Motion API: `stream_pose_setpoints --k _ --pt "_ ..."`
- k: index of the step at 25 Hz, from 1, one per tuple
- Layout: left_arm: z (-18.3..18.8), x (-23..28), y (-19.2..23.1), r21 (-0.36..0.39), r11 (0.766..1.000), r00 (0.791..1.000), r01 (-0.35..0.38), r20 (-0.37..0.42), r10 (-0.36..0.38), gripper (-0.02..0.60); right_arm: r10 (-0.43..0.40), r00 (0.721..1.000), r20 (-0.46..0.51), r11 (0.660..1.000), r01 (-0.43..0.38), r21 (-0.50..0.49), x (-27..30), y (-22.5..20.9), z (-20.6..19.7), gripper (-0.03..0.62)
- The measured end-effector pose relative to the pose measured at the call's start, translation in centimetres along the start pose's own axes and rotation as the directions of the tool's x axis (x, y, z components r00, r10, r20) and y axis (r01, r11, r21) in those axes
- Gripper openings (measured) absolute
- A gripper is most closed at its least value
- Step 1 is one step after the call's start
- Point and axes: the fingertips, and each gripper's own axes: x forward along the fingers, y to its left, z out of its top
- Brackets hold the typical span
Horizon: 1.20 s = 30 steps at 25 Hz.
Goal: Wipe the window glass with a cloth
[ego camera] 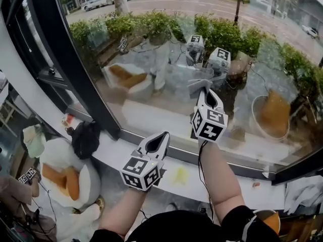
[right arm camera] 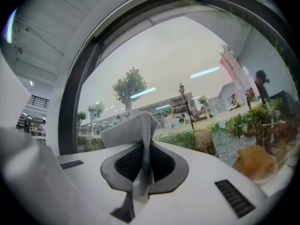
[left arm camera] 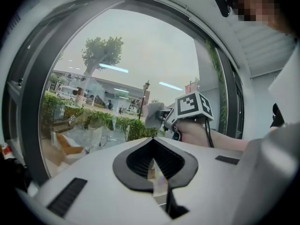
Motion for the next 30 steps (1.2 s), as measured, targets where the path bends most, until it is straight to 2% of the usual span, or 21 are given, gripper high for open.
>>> stream_pose_setpoints --k 13,21,30 --pt "0.7 -0.7 -2.4 0.004 0.999 0.999 0.037 0.023 -0.037 0.008 0.054 0.999 -0.009 0.998 -0.054 -0.037 -3.8 1.5 0.6 0.038" --pt "0.8 -1.1 -4.0 0.000 0.998 0.997 0.068 0.035 -0.068 0.008 0.090 0.996 0.011 0.996 -0.090 -0.004 -7.1 2.2 1.9 0.038" --pt "2.0 -1.0 -6.1 0.011 0.993 0.991 0.120 0.061 -0.121 0.008 0.088 0.995 0.041 0.996 -0.087 -0.020 -10.2 2.3 4.4 0.038"
